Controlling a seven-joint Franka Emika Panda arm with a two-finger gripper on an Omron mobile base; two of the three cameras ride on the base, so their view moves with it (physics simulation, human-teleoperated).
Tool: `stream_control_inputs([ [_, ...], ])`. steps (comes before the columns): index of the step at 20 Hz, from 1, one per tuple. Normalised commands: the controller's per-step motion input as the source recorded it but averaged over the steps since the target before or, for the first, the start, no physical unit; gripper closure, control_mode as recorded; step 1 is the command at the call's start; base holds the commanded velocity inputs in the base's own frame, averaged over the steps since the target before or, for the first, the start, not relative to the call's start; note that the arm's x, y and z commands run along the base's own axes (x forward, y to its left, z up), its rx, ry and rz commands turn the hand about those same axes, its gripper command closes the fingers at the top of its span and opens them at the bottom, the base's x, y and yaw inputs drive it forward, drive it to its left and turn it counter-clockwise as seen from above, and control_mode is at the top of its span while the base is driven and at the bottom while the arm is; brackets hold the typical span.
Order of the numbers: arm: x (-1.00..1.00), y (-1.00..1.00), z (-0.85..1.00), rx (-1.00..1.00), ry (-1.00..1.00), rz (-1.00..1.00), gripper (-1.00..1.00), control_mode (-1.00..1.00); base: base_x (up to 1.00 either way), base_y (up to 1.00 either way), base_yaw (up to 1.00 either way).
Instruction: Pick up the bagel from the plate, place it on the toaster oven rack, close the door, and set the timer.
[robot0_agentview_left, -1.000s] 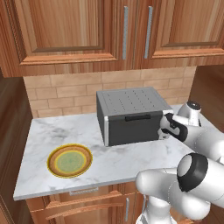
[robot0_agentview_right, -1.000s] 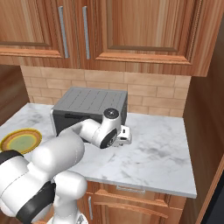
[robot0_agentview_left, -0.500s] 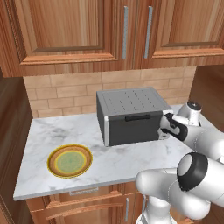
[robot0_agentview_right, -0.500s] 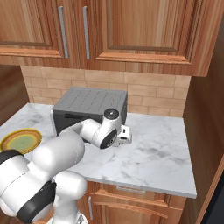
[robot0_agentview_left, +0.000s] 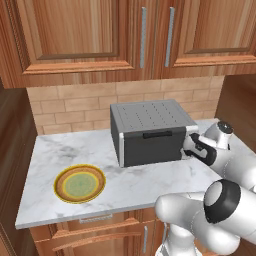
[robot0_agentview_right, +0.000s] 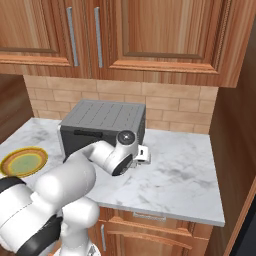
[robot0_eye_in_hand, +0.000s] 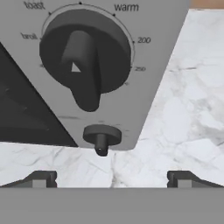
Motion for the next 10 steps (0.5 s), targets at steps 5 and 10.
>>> stream_control_inputs([
  [5,0.25,0.00,0.00,0.00,0.00,0.00,-1.00,-1.00,0.00,0.00,0.00],
  [10,0.20,0.00,0.00,0.00,0.00,0.00,-1.00,-1.00,0.00,0.00,0.00],
])
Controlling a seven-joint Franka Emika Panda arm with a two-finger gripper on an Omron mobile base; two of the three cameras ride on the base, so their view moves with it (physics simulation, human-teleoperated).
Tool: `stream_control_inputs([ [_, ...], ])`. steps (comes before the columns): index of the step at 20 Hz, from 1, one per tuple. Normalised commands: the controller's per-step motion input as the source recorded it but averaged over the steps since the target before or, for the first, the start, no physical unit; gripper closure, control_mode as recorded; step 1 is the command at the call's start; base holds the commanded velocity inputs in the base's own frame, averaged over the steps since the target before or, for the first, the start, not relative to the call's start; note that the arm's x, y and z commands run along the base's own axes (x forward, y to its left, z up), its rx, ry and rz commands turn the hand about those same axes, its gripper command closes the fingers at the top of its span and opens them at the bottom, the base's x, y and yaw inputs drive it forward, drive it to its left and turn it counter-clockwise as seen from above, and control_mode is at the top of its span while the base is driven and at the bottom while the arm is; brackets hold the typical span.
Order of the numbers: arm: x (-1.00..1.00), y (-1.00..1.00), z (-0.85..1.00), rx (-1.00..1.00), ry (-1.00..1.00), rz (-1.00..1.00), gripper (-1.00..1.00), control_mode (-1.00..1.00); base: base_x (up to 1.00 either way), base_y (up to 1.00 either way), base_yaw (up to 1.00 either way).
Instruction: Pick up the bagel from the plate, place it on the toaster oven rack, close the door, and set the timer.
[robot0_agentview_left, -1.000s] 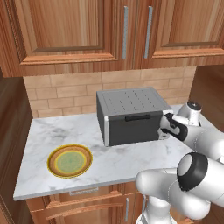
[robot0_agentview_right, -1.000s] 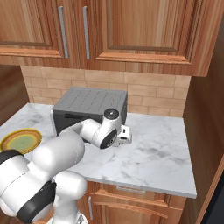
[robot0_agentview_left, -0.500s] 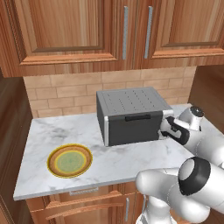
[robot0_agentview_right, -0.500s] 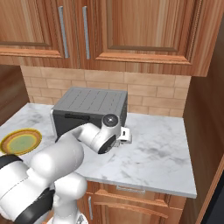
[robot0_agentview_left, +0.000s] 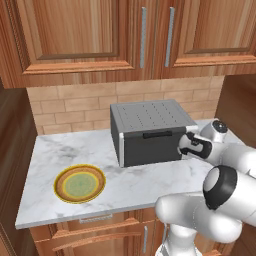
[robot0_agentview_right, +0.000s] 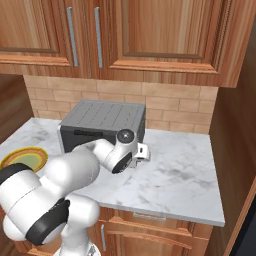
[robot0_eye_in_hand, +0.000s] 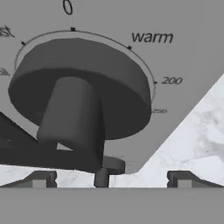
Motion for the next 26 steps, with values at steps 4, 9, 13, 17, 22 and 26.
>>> stream_control_inputs([
  [4,0.10,0.00,-0.01,0.00,0.00,0.00,-1.00,-1.00,0.00,0.00,0.00],
  [9,0.12,0.00,-0.07,0.00,0.00,0.00,-1.00,-1.00,0.00,0.00,0.00],
  [13,0.14,0.00,-0.12,0.00,0.00,0.00,-1.00,-1.00,0.00,0.00,0.00],
  [17,0.17,0.00,-0.13,0.00,0.00,0.00,-1.00,-1.00,0.00,0.00,0.00],
  [22,0.21,0.00,-0.12,0.00,0.00,0.00,-1.00,-1.00,0.00,0.00,0.00],
  [26,0.26,-0.01,-0.16,0.00,0.05,0.00,1.00,-1.00,0.00,0.00,0.00],
])
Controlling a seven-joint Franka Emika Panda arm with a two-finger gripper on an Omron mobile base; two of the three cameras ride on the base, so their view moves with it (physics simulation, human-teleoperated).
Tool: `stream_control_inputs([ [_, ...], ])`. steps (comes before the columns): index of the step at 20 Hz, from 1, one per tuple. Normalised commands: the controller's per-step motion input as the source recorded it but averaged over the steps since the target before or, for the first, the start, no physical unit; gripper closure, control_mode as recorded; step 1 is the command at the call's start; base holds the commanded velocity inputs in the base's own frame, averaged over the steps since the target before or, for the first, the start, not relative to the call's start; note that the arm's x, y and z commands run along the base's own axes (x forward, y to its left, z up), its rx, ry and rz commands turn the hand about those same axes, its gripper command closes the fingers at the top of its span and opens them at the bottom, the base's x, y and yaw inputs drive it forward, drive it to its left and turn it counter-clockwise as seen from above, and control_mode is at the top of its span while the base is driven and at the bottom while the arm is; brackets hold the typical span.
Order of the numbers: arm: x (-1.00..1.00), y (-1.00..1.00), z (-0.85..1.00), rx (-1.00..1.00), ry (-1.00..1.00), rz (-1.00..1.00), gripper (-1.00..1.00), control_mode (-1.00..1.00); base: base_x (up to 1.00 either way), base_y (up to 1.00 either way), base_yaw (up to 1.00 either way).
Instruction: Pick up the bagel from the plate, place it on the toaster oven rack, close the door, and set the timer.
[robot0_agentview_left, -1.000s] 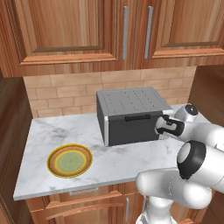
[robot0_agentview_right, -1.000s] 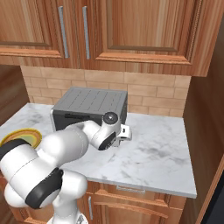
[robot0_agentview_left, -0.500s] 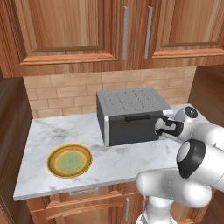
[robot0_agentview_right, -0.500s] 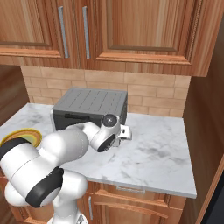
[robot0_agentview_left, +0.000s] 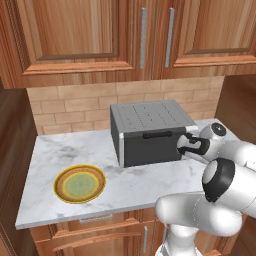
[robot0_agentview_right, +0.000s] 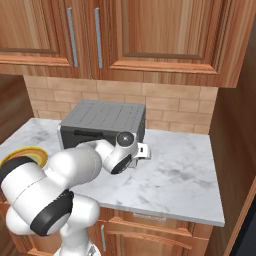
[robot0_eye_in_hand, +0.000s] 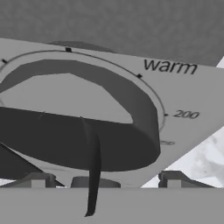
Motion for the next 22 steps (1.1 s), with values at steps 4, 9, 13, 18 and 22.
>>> stream_control_inputs([
  [4,0.21,-0.25,-0.07,0.02,0.12,0.00,1.00,-1.00,0.00,0.00,0.00],
  [9,0.11,-0.54,0.00,0.07,0.14,0.00,1.00,-1.00,0.00,0.00,0.00],
  [13,0.15,-0.65,0.00,0.10,0.13,0.00,1.00,-1.00,0.00,0.00,0.00],
  [18,0.09,-0.81,0.00,0.14,0.10,0.00,1.00,-1.00,0.00,0.00,0.00],
  [22,0.08,-0.89,0.00,0.21,0.09,0.00,1.00,-1.00,0.00,0.00,0.00],
])
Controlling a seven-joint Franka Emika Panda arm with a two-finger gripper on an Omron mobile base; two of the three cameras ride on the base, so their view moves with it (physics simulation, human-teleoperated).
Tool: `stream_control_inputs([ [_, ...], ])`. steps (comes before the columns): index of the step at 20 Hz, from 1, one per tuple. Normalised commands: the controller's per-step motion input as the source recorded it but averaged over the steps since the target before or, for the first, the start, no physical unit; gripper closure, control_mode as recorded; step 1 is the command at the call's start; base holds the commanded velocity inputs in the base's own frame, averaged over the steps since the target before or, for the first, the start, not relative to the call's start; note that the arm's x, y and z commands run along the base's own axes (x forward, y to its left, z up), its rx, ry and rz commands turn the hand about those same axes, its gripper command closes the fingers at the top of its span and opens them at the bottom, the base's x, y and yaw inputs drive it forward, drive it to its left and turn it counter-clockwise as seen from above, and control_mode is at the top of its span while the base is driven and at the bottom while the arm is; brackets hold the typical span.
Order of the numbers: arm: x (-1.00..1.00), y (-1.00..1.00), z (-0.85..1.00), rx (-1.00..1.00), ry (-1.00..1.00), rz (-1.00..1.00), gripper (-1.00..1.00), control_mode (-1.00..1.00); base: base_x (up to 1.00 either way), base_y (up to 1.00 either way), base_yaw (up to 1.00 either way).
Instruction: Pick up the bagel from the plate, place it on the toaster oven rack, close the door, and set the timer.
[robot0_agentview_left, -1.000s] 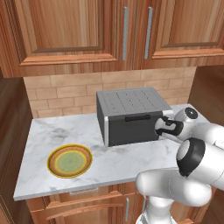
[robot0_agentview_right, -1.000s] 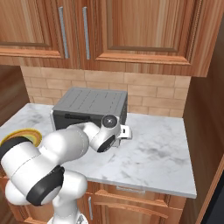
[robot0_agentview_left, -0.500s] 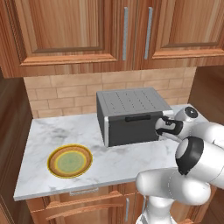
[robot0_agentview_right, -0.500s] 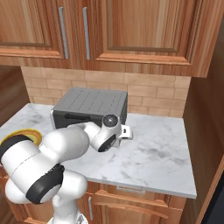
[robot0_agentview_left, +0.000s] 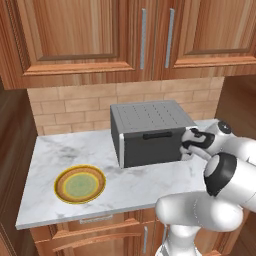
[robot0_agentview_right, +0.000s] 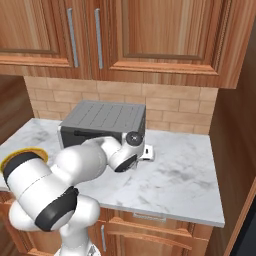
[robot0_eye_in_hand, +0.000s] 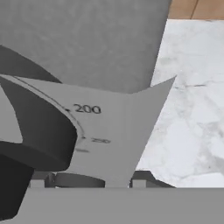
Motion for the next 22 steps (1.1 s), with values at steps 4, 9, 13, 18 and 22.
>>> stream_control_inputs([
  [4,0.13,-0.90,0.00,0.25,0.11,0.01,1.00,-1.00,0.00,0.00,0.00],
  [9,0.04,-0.89,0.00,0.24,0.09,0.01,1.00,-1.00,0.00,0.00,0.00],
  [13,0.00,-0.85,0.00,0.21,0.06,0.01,1.00,-1.00,0.00,0.00,0.00],
  [18,0.00,-0.81,0.00,0.17,0.02,0.00,1.00,-1.00,0.00,0.00,0.00],
  [22,0.00,-0.83,0.00,0.15,0.00,0.00,1.00,-1.00,0.00,0.00,0.00],
])
